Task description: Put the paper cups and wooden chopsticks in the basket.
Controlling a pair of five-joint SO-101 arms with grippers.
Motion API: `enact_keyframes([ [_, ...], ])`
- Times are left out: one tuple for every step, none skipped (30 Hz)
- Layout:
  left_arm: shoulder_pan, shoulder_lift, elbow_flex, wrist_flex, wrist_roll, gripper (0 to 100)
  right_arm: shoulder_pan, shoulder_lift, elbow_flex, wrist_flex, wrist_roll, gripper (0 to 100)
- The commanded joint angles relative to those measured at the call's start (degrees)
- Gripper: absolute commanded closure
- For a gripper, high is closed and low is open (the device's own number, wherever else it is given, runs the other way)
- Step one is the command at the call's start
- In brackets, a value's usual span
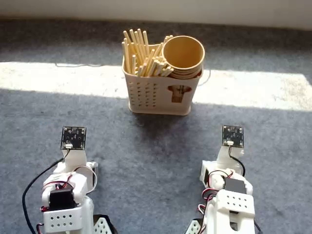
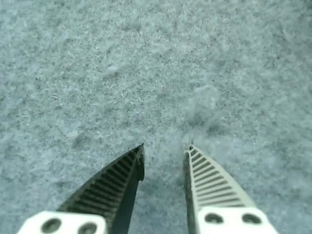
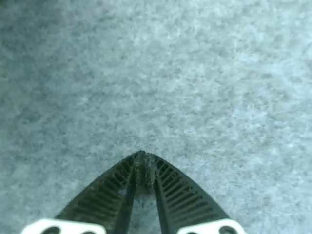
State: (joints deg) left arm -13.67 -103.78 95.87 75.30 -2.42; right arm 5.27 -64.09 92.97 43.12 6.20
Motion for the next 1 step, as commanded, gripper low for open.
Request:
enact_keyframes([
  [1.27, -0.48, 1.36, 0.26, -0.18, 86, 1.80, 0.22, -0.04, -0.40, 0.18, 99.3],
])
